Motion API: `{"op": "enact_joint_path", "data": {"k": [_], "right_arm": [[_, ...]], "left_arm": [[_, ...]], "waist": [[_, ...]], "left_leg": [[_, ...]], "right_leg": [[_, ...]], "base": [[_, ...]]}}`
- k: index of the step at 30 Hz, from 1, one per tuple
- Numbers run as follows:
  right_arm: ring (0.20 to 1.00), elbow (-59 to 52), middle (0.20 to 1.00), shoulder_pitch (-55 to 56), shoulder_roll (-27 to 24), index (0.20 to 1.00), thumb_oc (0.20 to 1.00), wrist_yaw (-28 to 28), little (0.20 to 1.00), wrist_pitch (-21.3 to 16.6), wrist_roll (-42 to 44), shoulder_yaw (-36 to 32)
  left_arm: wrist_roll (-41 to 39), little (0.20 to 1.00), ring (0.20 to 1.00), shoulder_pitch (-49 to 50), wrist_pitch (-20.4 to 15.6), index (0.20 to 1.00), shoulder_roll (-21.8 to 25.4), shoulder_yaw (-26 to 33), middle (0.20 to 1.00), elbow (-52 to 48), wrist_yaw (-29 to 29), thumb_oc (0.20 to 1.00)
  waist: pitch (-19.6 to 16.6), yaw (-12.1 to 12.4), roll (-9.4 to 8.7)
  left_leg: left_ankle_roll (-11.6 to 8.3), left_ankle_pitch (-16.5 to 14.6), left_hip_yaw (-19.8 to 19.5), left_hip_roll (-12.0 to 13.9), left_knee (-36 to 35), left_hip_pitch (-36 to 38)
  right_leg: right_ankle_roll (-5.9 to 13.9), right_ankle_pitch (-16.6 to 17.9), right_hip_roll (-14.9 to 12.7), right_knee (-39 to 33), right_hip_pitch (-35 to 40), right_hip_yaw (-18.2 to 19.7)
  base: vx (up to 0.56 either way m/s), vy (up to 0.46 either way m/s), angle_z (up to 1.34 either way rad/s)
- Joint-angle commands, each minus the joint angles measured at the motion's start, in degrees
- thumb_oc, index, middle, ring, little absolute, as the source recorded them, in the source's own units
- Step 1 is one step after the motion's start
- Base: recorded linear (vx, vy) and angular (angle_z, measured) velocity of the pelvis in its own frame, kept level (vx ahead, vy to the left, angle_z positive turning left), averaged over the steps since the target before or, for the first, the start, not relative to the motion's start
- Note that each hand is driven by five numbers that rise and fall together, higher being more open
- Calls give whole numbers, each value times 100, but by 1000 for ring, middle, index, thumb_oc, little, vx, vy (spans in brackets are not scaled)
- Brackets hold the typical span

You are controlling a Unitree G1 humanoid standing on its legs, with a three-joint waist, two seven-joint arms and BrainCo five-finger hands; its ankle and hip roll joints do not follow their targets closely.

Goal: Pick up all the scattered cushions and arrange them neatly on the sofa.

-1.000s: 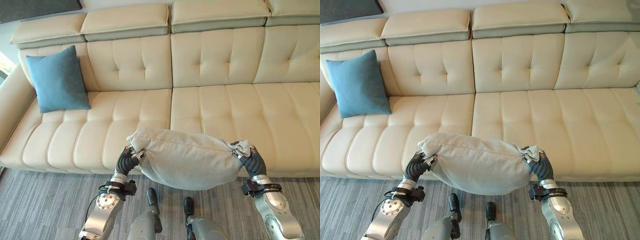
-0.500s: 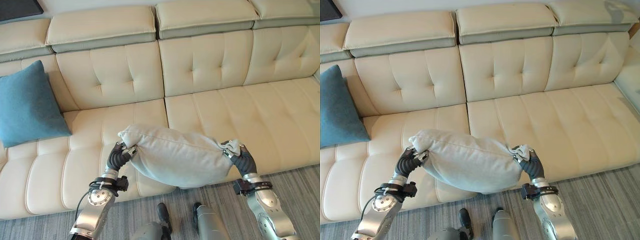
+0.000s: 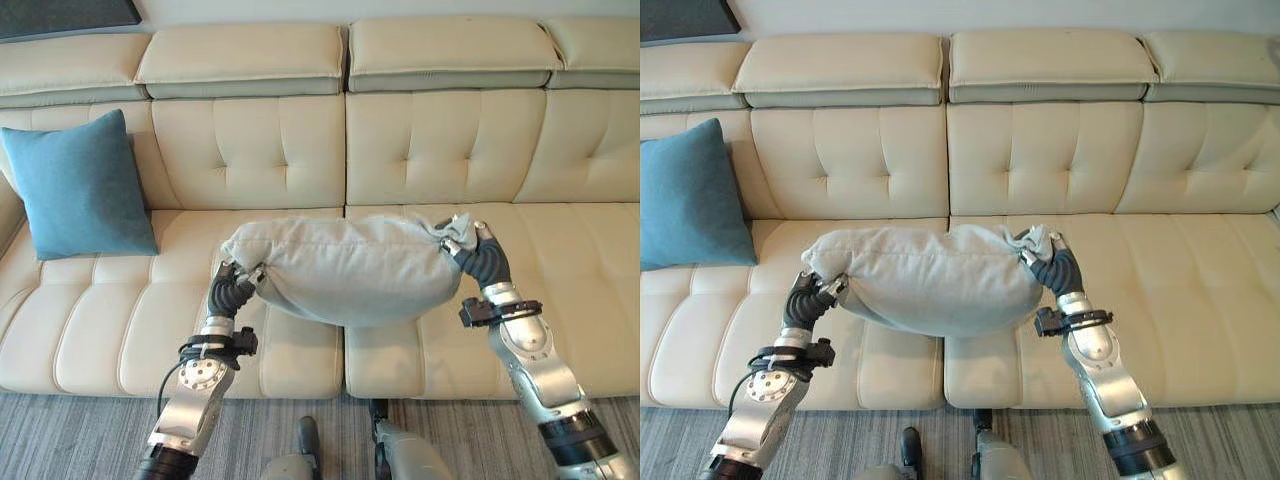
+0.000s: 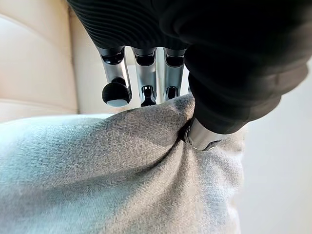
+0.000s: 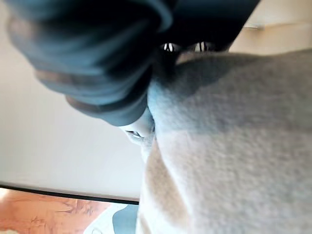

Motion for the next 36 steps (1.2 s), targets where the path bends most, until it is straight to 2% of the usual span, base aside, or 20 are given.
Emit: {"op": "enact_joint_path", "data": {"k": [1,2,4,5,8,10,11,12,13,14,18,19,24,27,32,34,35,36], "right_arm": [[200,-142,200,-841,105,200,200,-120,200,-678,-181,380],[200,247,200,-1307,70,200,200,-280,200,-658,-224,581],[200,270,200,-1338,68,200,200,-283,200,-668,-222,585],[200,960,200,-2007,-41,200,200,-410,200,-599,-118,873],[200,1349,200,-2366,-190,200,200,-447,200,-539,-102,1031],[200,2063,200,-3006,-315,200,200,-583,200,-438,-80,1281],[200,2083,200,-3031,-316,200,200,-583,200,-447,-75,1285],[203,2596,203,-3542,-402,203,203,-731,203,-403,-75,1442],[420,2615,420,-3567,-403,420,420,-731,420,-411,-71,1447],[1000,2989,1000,-4090,-559,1000,1000,-887,1000,-356,-122,1575],[1000,3248,1000,-4523,-862,1000,1000,-1044,1000,-327,-137,1594],[1000,3342,1000,-4682,-1066,1000,1000,-1123,1000,-319,-131,1587],[1000,3561,1000,-4589,-1341,1000,1000,-1257,1000,-322,202,1229],[1000,3257,1000,-4048,-1474,1000,1000,-1187,1000,-297,399,758],[1000,2326,1000,-2364,-1534,1000,1000,-942,1000,-357,369,-308],[1000,2319,1000,-2354,-1532,1000,1000,-942,1000,-354,368,-313],[1000,1681,1000,-1275,-1467,1000,1000,-638,1000,-401,293,-949],[1000,1634,1000,-1211,-1455,1000,1000,-633,1000,-385,285,-974]], "left_arm": [[359,200,200,-980,-612,200,139,-335,200,128,195,200],[496,200,200,-1506,-595,200,215,-521,200,451,402,200],[496,200,200,-1535,-604,200,212,-521,200,473,407,200],[522,200,200,-2298,-619,200,257,-787,200,1006,662,200],[471,200,200,-2659,-609,200,292,-900,200,1338,737,200],[124,200,200,-3323,-626,200,241,-1159,200,2033,872,200],[117,291,291,-3350,-638,291,240,-1160,291,2057,870,291],[42,595,595,-3867,-594,595,311,-1353,595,2615,973,595],[37,937,937,-3892,-603,937,311,-1353,937,2635,972,937],[1,1000,1000,-4468,-551,1000,412,-1518,1000,3082,1060,1000],[3,1000,1000,-4882,-550,1000,671,-1510,1000,3264,1108,1000],[-5,1000,1000,-4964,-582,1000,835,-1476,1000,3232,1127,1000],[-208,1000,1000,-4790,-621,1000,1205,-1256,1000,3094,1055,1000],[-345,1000,1000,-4256,-568,1000,1453,-963,1000,2862,796,1000],[-307,1000,1000,-2838,-458,1000,1487,-259,1000,2308,442,1000],[-306,1000,1000,-2833,-456,1000,1487,-262,1000,2304,443,1000],[-224,1000,1000,-1912,-446,1000,1441,205,1000,1973,159,1000],[-219,1000,1000,-1868,-434,1000,1441,204,1000,1940,154,1000]], "waist": [[-312,55,-60],[-219,62,-27],[-210,58,-25],[-101,83,19],[-65,81,65],[22,83,107],[22,83,108],[77,77,142],[83,76,144],[216,62,188],[331,58,227],[344,58,234],[303,56,227],[212,23,218],[-16,-40,137],[-19,-37,136],[-97,-90,109],[-114,-85,104]], "left_leg": [[-113,-310,19,-179,101,-13],[-140,-235,9,-161,45,-94],[-140,-230,6,-160,43,-104],[-185,-105,-32,-144,-15,-375],[-210,-29,-57,-141,-34,-577],[-264,108,-91,-129,-58,-874],[-264,111,-91,-129,-58,-890],[-291,172,-106,-113,-58,-1048],[-291,174,-107,-113,-58,-1057],[-322,230,-130,-96,-58,-1158],[-361,309,-171,-91,-57,-1263],[-378,308,-182,-98,-58,-1262],[-380,259,-204,-127,-58,-1167],[-359,185,-192,-128,-58,-1048],[-300,22,-159,-137,-58,-773],[-300,22,-159,-137,-58,-772],[-274,-49,-161,-150,-58,-643],[-274,-54,-162,-151,-58,-630]], "right_leg": [[499,-1115,-243,277,504,-77],[503,-1086,-237,275,409,-98],[502,-1086,-237,281,397,-101],[497,-1036,-222,309,81,-119],[499,-1008,-201,330,-122,-122],[525,-958,-169,374,-424,-110],[524,-958,-169,381,-443,-110],[524,-958,-140,448,-611,-94],[524,-961,-140,458,-624,-94],[526,-989,-142,567,-748,-99],[522,-991,-152,656,-870,-100],[523,-1003,-157,648,-853,-98],[525,-993,-150,543,-716,-79],[520,-1007,-139,431,-559,-65],[514,-1038,-152,260,-233,-58],[514,-1038,-153,258,-231,-58],[518,-1056,-161,207,-72,-55],[519,-1055,-161,198,-54,-57]], "base": [[-33,-80,8],[-42,-52,3],[-71,-58,7],[-100,-64,14],[-78,-62,10],[-65,-48,3],[-52,-33,1],[0,0,0],[-46,-39,2],[0,0,0],[8,-24,9],[18,-13,4],[64,-4,1],[88,17,2],[92,20,6],[50,24,0],[70,42,1],[85,56,-1]]}}
